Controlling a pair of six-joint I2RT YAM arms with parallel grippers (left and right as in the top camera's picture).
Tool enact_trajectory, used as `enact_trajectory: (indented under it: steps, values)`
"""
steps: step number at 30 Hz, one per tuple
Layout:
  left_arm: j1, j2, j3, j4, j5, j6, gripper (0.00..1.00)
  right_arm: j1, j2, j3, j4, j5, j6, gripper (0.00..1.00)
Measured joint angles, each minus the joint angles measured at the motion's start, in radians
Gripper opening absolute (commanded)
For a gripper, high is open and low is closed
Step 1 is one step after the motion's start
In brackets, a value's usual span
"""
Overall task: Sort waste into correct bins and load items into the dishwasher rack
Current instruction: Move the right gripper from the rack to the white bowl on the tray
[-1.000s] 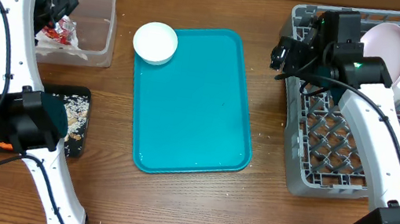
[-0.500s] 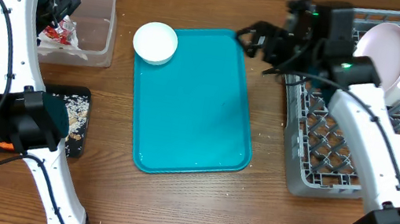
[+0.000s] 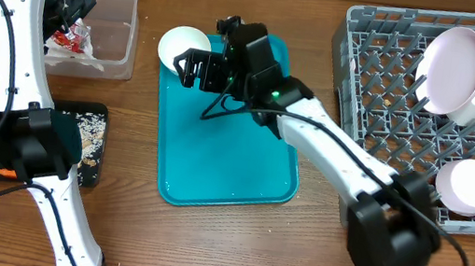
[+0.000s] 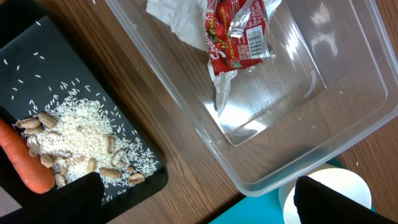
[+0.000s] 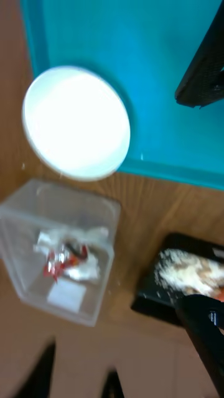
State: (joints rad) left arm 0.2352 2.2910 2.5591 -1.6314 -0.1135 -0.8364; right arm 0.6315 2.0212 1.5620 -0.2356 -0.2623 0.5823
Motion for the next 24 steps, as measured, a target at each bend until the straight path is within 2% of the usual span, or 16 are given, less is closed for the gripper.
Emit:
enact_trajectory:
  steps: [3, 14, 24]
  values:
    - [0.0, 0.0, 0.0, 0.0, 0.0, 0.0, 1.0, -0.029, 0.068, 0.042, -0.007, -0.005, 0.02, 0.99]
    - [0.0, 0.0, 0.0, 0.0, 0.0, 0.0, 1.0, -0.092, 0.256, 0.349, -0.227, 0.0, 0.038, 1.0]
    - [0.0, 0.0, 0.0, 0.0, 0.0, 0.0, 1.0, -0.069, 0.373, 0.37, -0.233, 0.021, 0.039, 1.0]
